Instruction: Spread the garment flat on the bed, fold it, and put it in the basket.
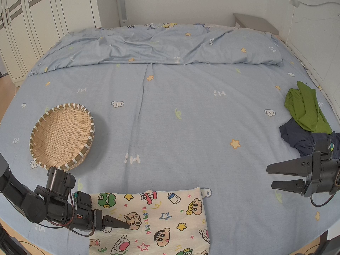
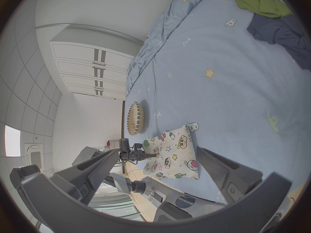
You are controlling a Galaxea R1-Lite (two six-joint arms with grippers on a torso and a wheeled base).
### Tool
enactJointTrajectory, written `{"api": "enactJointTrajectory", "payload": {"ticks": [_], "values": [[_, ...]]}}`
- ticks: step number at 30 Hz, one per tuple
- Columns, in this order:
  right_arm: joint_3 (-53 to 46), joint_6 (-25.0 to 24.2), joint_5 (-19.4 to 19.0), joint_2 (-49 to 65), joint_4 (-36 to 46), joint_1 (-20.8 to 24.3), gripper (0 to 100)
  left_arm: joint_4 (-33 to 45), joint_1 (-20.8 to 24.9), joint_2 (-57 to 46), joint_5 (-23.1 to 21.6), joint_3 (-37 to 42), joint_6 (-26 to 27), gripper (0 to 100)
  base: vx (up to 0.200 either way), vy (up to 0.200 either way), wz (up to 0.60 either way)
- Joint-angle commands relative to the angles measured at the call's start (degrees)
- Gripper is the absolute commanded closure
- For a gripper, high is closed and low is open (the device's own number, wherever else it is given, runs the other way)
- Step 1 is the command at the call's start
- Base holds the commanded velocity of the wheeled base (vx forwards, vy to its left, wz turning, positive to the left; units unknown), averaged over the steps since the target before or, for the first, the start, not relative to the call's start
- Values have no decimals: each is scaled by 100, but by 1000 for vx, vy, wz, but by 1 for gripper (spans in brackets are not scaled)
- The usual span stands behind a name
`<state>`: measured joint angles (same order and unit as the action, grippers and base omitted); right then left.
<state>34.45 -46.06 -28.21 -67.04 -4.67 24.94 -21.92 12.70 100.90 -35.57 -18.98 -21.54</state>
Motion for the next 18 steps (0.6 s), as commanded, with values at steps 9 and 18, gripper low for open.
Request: {"api": "enactJointTrajectory", "payload": {"ticks": [9,18], "values": [[0,0,-18,-2,-8,-16,0,-489,619,88,-2,-9,-500,100,0,0,0],[0,0,-18,-38,-8,-42,0,-498,593,123,6,-71,-456,100,0,0,0]]}}
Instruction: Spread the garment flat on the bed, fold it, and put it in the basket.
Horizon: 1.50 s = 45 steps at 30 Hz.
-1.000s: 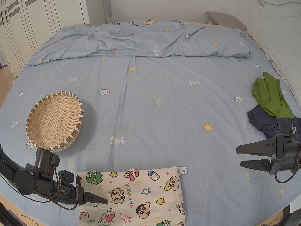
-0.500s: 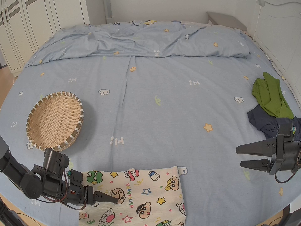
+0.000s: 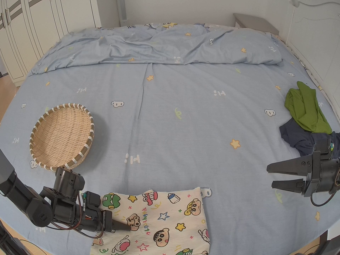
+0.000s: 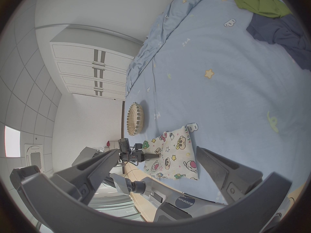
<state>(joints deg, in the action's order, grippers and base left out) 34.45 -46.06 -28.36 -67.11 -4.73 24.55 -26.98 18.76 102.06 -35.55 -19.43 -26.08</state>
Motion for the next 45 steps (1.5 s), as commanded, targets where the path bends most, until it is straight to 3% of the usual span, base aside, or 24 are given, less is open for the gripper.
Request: {"api": "enactJointTrajectory", "payload": {"ticks": [1,12,30,38,45], "values": [[0,0,-3,-30,-2,-3,0,8,-39,-11,4,-8,-3,100,0,0,0],[0,0,-3,-39,-2,-3,0,52,-74,-292,241,-34,-38,100,0,0,0],[0,0,5,-39,-19,15,0,61,-101,-406,241,-70,-38,100,-33,200,0],[0,0,5,-39,-10,15,0,61,-101,-406,259,-184,-38,100,0,0,0],[0,0,5,-39,-19,6,0,8,-92,-371,540,-201,-47,100,0,0,0]]}}
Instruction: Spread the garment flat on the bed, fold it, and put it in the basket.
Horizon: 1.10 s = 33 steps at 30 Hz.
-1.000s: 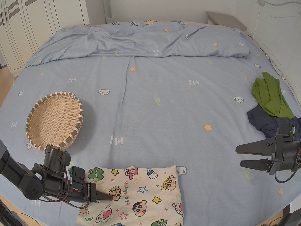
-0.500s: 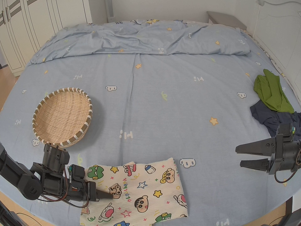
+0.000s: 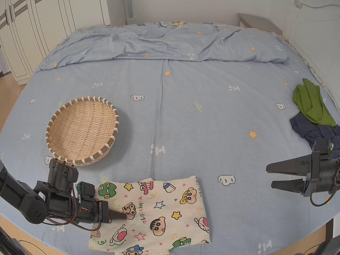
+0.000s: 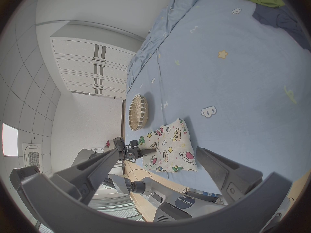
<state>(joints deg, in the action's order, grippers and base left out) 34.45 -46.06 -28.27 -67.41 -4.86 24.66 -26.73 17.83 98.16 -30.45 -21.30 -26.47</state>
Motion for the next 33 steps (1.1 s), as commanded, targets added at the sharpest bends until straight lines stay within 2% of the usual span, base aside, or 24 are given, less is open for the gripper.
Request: {"api": "enactJointTrajectory", "payload": {"ticks": [1,5,18,27,33], "values": [[0,0,-3,-9,-6,-14,0,-7,1,2,92,-32,-60,100,0,0,0],[0,0,-3,-17,-6,-14,0,-51,18,-7,92,-68,-263,100,0,0,0],[9,0,-12,-53,-6,-14,0,-51,-34,-174,92,-94,-245,100,0,0,0],[9,0,-12,-53,-6,-14,0,-51,-8,-165,110,-68,-210,100,200,0,0],[9,0,-3,-61,-6,-23,0,-25,53,-227,110,-24,-148,100,0,0,0]]}}
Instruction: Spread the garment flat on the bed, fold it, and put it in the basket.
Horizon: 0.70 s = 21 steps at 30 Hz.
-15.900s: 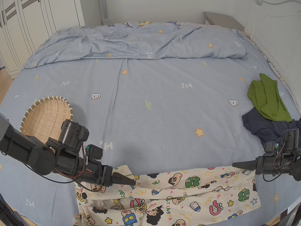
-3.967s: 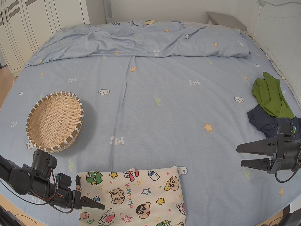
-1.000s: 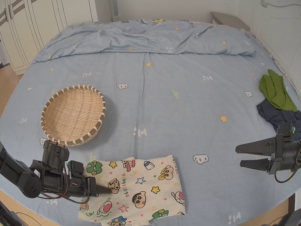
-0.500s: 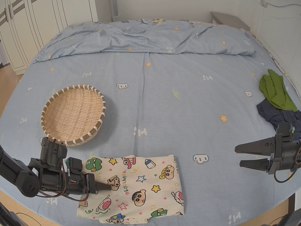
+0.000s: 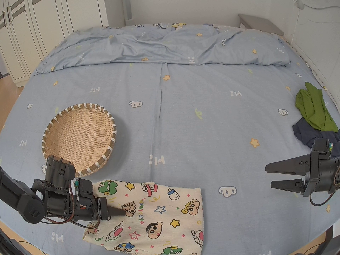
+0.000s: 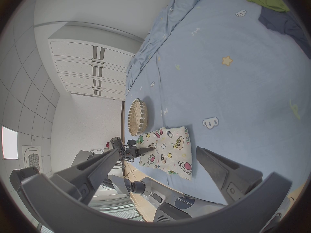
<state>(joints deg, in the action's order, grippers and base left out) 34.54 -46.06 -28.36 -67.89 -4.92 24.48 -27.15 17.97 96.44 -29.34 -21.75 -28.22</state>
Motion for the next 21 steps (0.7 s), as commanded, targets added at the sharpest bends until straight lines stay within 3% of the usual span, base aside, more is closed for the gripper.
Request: {"api": "enactJointTrajectory", "payload": {"ticks": [1,6,18,21], "values": [[1,0,-3,-14,0,-5,0,17,66,-81,-1,30,27,100,0,0,0],[1,0,-3,-14,0,-5,0,61,40,-152,-1,-5,-8,100,0,0,0],[1,0,-3,-14,0,4,0,43,84,-266,-1,48,27,100,0,200,0],[1,0,-3,-14,0,4,0,8,233,-336,-10,83,36,100,0,0,0]]}}
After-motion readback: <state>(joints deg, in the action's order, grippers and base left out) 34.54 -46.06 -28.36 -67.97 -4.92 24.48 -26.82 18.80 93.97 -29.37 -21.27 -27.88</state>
